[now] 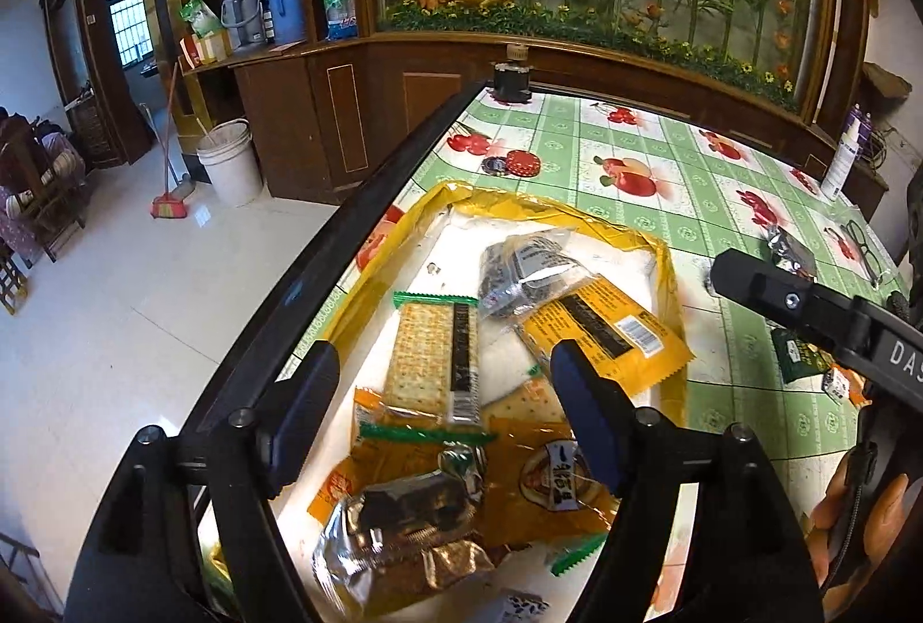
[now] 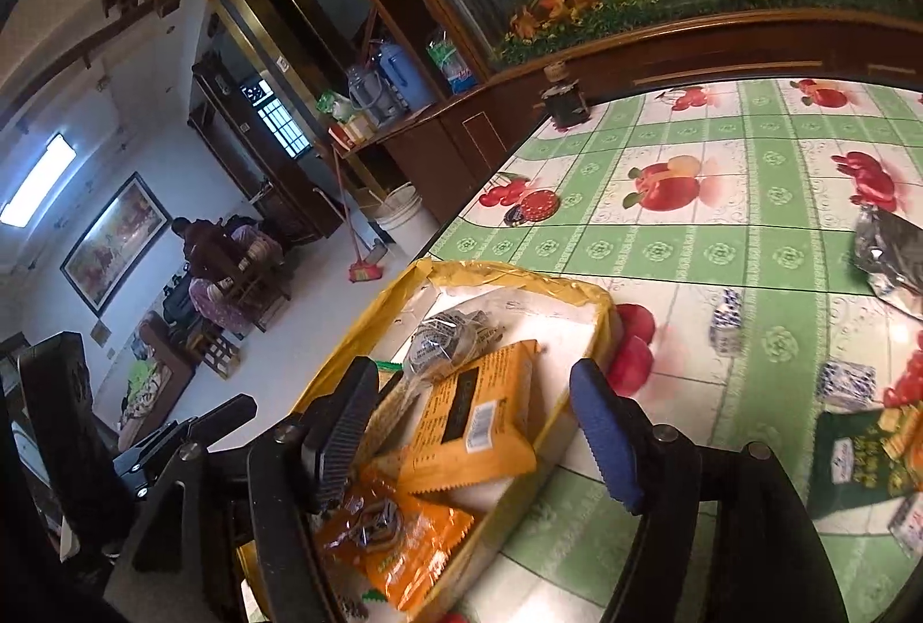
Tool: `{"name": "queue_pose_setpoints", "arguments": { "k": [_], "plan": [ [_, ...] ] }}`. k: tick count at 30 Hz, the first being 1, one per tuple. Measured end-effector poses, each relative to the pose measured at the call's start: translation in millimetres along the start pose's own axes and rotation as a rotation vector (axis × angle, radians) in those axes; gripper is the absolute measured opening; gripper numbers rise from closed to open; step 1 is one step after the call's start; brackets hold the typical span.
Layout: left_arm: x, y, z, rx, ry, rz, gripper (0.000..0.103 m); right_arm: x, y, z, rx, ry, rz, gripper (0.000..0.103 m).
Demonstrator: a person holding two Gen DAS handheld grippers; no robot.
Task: Organize snacks
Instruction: 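Move both open tools from the tray back to the table snacks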
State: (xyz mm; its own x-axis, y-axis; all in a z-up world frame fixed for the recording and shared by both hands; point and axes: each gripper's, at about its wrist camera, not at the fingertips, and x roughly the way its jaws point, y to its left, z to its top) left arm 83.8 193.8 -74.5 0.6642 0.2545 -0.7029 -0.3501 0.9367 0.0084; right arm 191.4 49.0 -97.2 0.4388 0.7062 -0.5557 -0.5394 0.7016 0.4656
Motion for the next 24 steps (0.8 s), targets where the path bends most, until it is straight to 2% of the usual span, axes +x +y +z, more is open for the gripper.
{"name": "queue_pose_setpoints", "arguments": {
  "k": [3, 8, 13, 19, 22, 24],
  "plan": [
    [-2.5, -6.1, -3.5, 0.000, 0.011, 0.002, 0.076, -15.6, -5.4, -5.9, 0.004, -0.011, -0.013, 0.075],
    [-10.1, -18.7, -8.2, 0.008, 0.014, -0.016, 0.076, -43.2, -17.0, -19.5, -0.014, -0.021, -0.085, 0.085],
    [-15.4, -35.7, -13.1, 0.011, 0.030, -0.076, 0.076, -82.8, -47.4, -45.4, -0.017, -0.034, -0.184, 0.086],
    [-17.6, -75.3, -18.4, 0.032, 0.046, -0.188, 0.076, -135.4, -95.9, -64.6, 0.059, -0.075, -0.278, 0.087],
    [-16.1, -99.0, -26.3, 0.018, 0.052, -0.302, 0.077, -153.2, -113.9, -69.6, 0.090, -0.092, -0.306, 0.087],
    [-15.7, -112.0, -30.6, 0.011, 0.056, -0.328, 0.077, -161.7, -121.9, -70.8, 0.092, -0.098, -0.318, 0.087]
  ]
}}
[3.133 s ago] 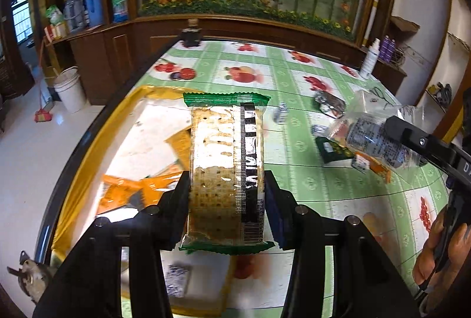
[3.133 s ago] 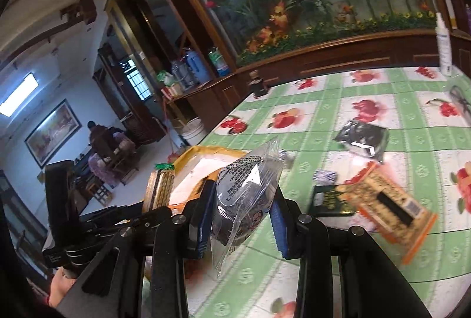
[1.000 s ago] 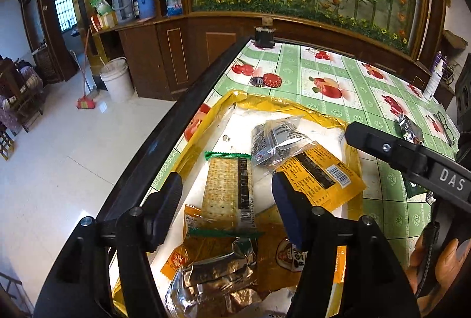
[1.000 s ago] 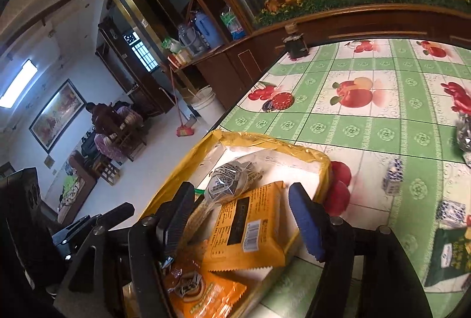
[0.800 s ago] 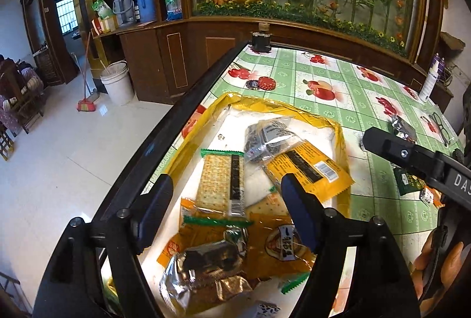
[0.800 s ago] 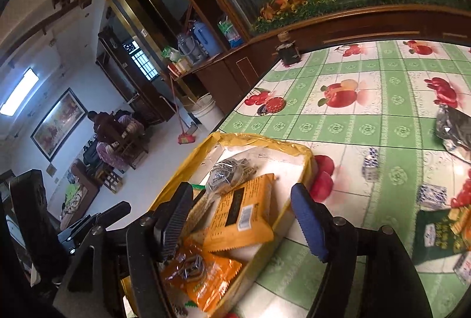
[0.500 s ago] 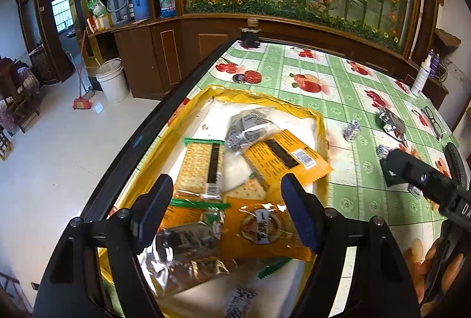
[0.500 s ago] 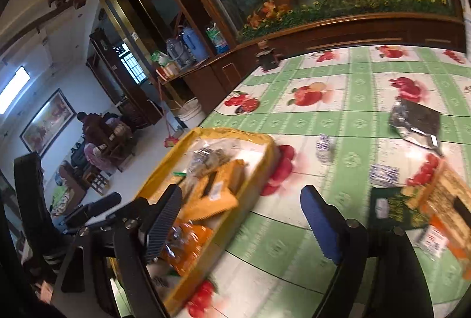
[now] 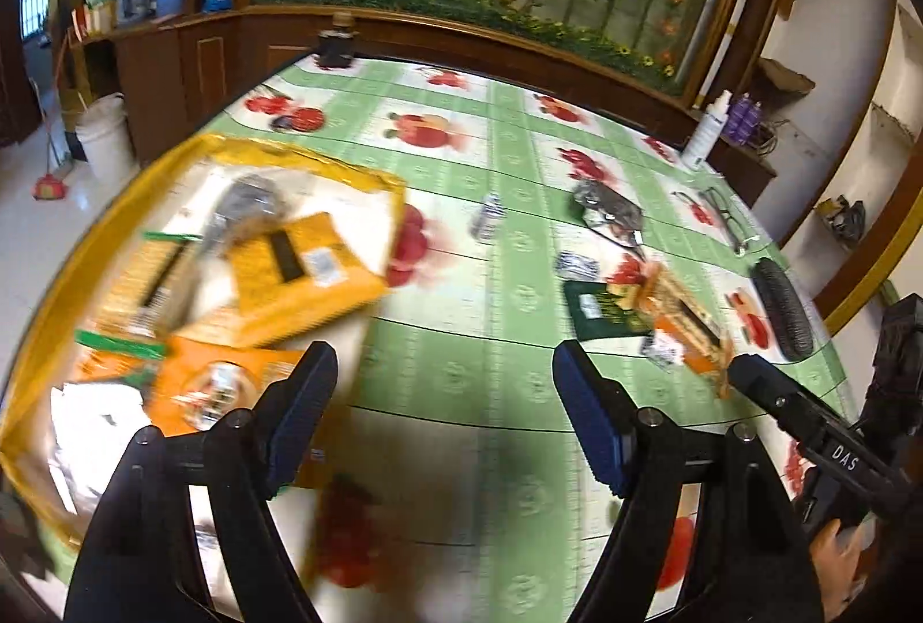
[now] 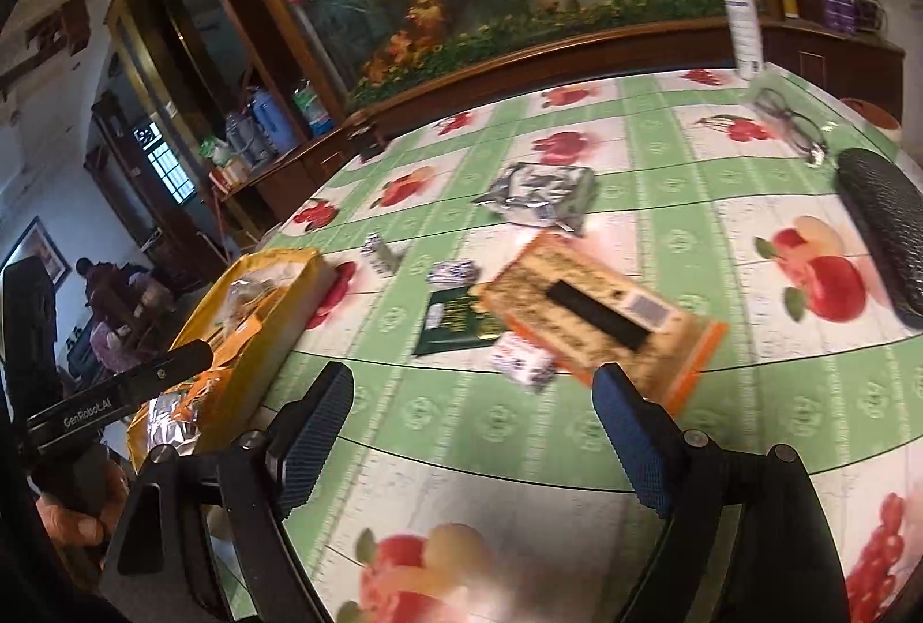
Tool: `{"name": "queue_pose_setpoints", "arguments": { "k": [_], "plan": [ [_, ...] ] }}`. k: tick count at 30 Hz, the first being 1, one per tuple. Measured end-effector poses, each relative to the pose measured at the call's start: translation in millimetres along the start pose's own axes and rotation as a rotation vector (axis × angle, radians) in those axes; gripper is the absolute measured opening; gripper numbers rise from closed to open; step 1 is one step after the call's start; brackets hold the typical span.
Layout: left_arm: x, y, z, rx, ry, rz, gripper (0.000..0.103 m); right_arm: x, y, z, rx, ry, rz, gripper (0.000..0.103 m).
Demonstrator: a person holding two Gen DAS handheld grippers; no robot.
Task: Organize snacks
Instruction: 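Move both open tools from the tray back to the table snacks, then grasp the blue-and-white cube with the left tool while the right tool grasps the long Weidan cracker pack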
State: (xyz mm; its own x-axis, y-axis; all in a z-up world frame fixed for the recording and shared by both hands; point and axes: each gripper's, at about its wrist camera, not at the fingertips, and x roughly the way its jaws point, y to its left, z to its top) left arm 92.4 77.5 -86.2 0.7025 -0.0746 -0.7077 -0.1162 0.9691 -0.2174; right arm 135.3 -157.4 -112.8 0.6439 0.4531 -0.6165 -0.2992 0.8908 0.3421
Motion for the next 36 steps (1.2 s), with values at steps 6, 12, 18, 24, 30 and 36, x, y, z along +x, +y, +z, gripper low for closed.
{"name": "queue_pose_setpoints", "arguments": {
  "k": [6, 12, 18, 24, 30, 36],
  "plan": [
    [15.1, -42.7, -5.3, 0.153, 0.025, -0.055, 0.077, -3.1, -11.8, 2.6, -0.064, -0.013, -0.017, 0.087],
    [31.5, -64.3, -1.6, 0.304, 0.075, -0.042, 0.077, 8.1, -15.4, 20.2, -0.170, 0.004, -0.030, 0.087],
    [57.5, -47.2, 31.0, 0.200, 0.087, -0.030, 0.077, 25.3, -20.2, 40.5, -0.214, 0.031, -0.039, 0.087],
    [95.8, -45.0, 56.7, 0.151, 0.114, 0.000, 0.077, 46.7, -24.9, 46.4, -0.234, 0.086, -0.040, 0.087],
    [120.3, -42.5, 62.7, 0.136, 0.135, 0.003, 0.077, 62.8, -24.9, 49.2, -0.298, 0.146, -0.027, 0.087],
    [137.2, -39.3, 64.8, 0.141, 0.148, 0.031, 0.077, 79.5, -20.8, 48.1, -0.356, 0.196, -0.017, 0.087]
  ]
}}
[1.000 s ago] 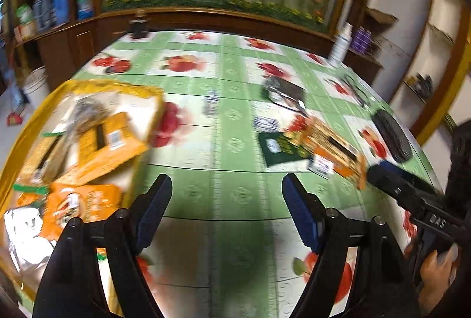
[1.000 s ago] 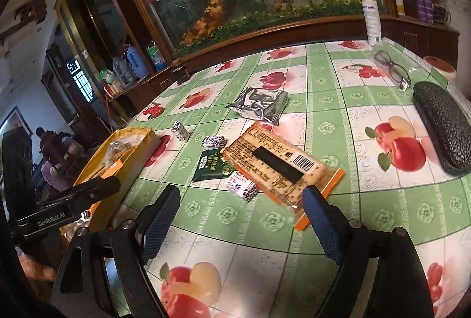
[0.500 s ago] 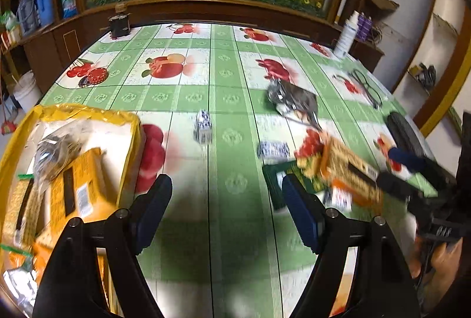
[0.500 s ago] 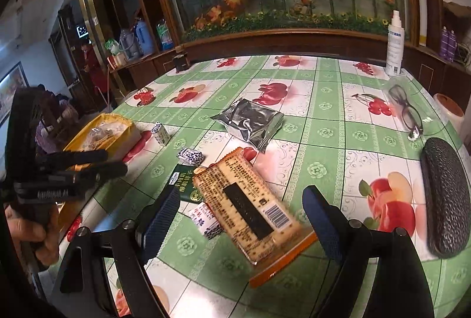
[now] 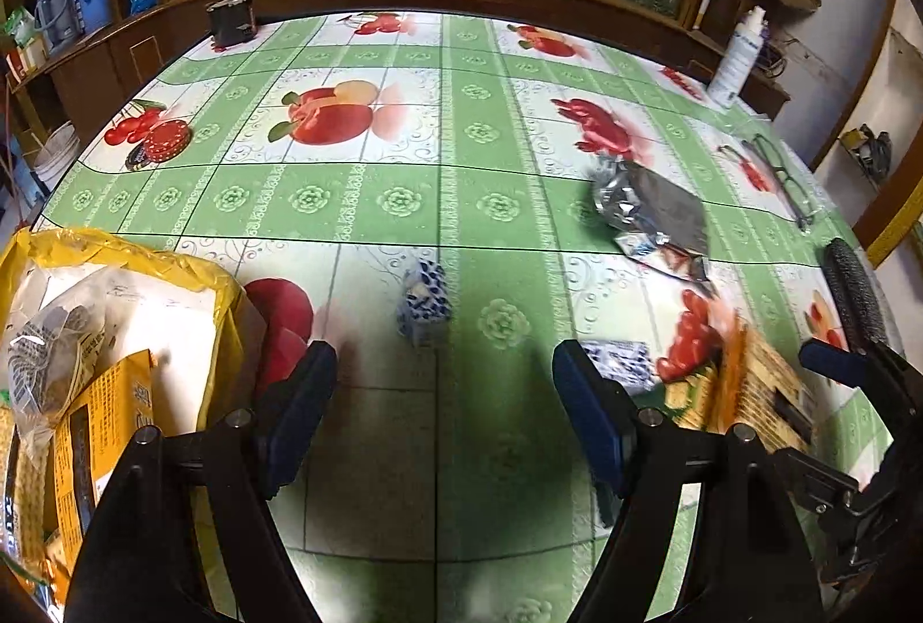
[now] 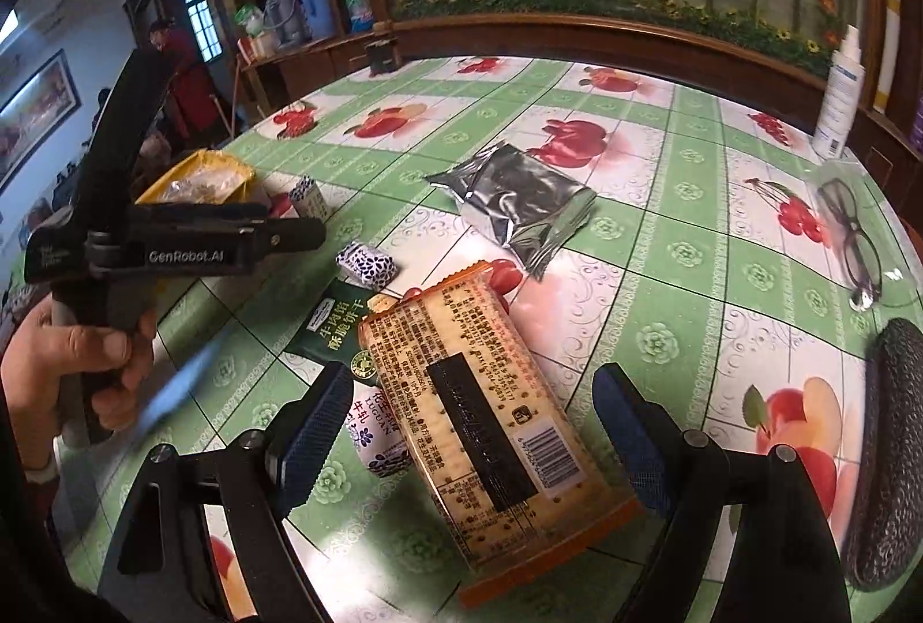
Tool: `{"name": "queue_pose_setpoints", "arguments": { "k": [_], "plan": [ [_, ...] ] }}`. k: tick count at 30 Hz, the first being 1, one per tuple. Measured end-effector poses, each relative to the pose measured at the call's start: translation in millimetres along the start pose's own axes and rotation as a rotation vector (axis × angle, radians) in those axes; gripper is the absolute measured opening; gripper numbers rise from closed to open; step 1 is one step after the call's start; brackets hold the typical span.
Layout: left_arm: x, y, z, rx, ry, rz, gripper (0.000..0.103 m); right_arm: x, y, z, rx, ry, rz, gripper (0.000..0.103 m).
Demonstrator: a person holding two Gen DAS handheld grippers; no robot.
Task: Organize snacks
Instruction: 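Grasp the blue-and-white cube with the left tool while the right tool grasps the long Weidan cracker pack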
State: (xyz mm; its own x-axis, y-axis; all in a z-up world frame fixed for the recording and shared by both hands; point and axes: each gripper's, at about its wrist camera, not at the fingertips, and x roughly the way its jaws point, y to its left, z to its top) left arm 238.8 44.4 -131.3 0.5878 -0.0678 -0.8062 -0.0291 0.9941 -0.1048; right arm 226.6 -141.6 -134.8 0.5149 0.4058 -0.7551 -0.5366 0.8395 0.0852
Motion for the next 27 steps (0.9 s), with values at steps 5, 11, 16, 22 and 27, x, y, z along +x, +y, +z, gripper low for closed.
{"name": "queue_pose_setpoints", "arguments": {
  "k": [5, 11, 16, 22, 27],
  "plan": [
    [11.0, -2.3, 9.4, 0.022, -0.005, 0.062, 0.077, 9.9, -0.8, -0.9, 0.009, 0.028, 0.000, 0.083],
    [18.9, -4.5, 14.8, 0.038, -0.017, 0.096, 0.077, 15.1, -4.7, -1.0, 0.024, 0.051, 0.008, 0.073],
    [18.7, -3.9, 13.6, 0.049, -0.032, 0.100, 0.055, 12.8, -10.8, -2.6, 0.062, 0.050, 0.004, 0.056],
    [11.0, 16.1, 16.6, -0.014, -0.043, 0.033, 0.013, 8.4, -18.7, -5.0, 0.115, 0.032, 0.012, 0.056],
    [6.7, 12.0, 10.0, 0.005, -0.057, 0.015, 0.011, 1.2, -20.9, -6.5, 0.143, 0.008, 0.024, 0.056]
  ]
}}
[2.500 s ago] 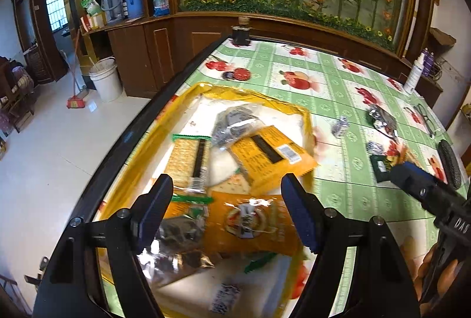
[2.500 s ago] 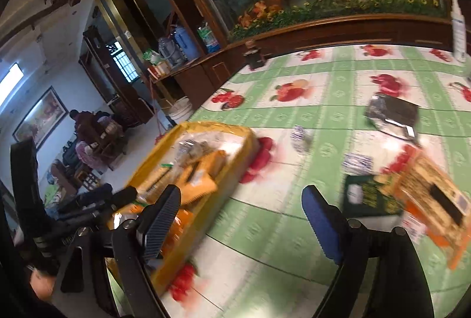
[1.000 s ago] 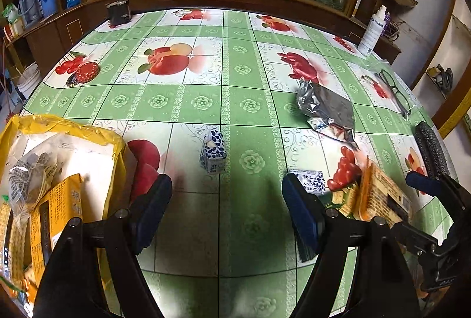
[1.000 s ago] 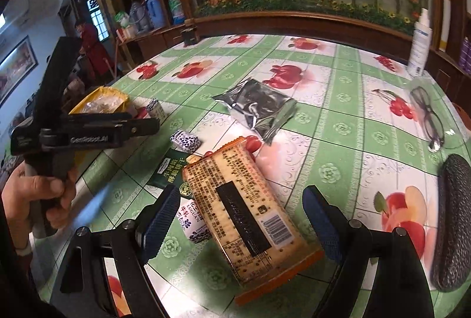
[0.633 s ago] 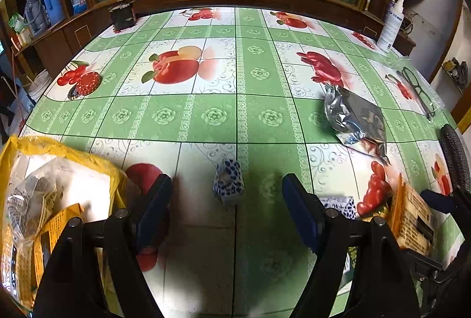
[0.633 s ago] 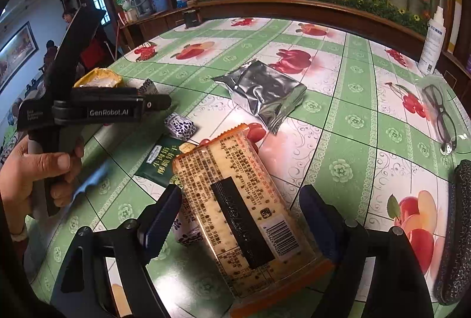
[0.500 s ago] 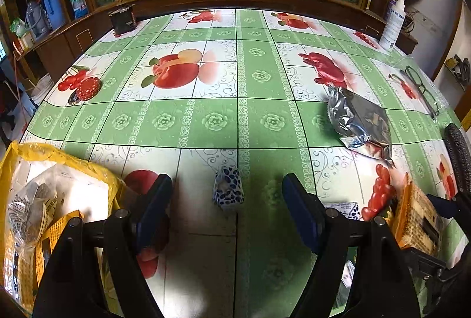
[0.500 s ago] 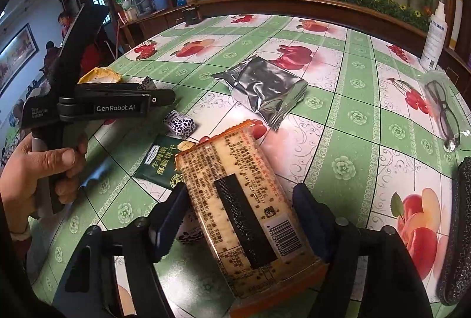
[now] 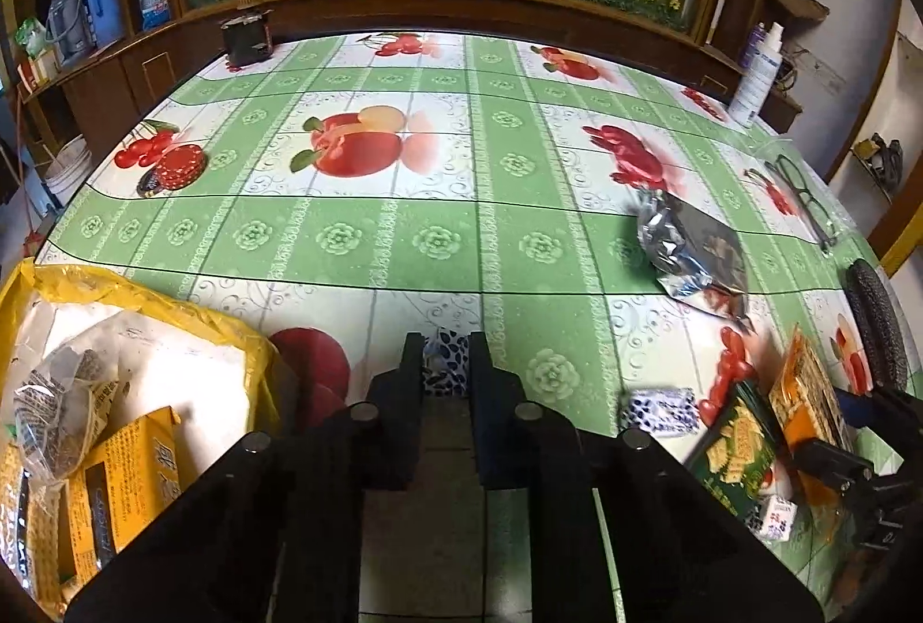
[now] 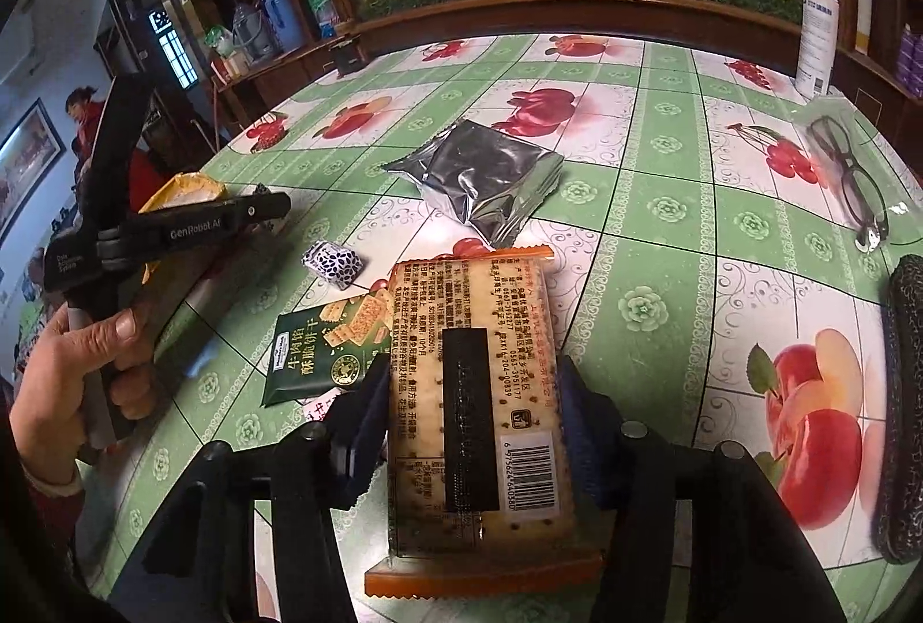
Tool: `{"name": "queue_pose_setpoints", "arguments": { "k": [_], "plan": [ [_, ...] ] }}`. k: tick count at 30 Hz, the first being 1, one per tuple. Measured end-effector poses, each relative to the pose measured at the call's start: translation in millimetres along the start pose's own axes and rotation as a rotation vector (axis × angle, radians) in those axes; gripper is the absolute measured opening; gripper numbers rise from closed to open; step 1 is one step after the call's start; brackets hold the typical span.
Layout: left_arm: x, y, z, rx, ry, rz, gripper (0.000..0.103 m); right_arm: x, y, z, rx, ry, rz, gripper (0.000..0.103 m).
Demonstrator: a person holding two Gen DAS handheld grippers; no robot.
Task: Organize snacks
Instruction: 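Grasp the blue-and-white cube with the left tool while the right tool grasps the long Weidan cracker pack, then carry the cube and Weidan cracker pack over the white tray and lower them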
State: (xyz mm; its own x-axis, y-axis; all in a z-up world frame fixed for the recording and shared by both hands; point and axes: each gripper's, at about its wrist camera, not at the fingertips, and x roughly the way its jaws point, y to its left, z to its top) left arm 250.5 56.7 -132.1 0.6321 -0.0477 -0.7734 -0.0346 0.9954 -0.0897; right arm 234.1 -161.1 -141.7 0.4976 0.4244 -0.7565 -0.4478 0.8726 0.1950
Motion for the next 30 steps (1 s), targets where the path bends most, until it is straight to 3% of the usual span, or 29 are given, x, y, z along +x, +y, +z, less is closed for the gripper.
{"name": "queue_pose_setpoints", "arguments": {
  "k": [14, 30],
  "plan": [
    [-46.2, -3.9, -15.4, -0.015, -0.077, -0.065, 0.011, -41.3, 0.4, -2.1, 0.063, -0.108, 0.044, 0.055],
    [-128.8, 5.8, -44.0, -0.009, -0.174, 0.099, 0.011, -77.8, 62.2, -8.5, 0.012, -0.172, 0.106, 0.055]
  ]
}}
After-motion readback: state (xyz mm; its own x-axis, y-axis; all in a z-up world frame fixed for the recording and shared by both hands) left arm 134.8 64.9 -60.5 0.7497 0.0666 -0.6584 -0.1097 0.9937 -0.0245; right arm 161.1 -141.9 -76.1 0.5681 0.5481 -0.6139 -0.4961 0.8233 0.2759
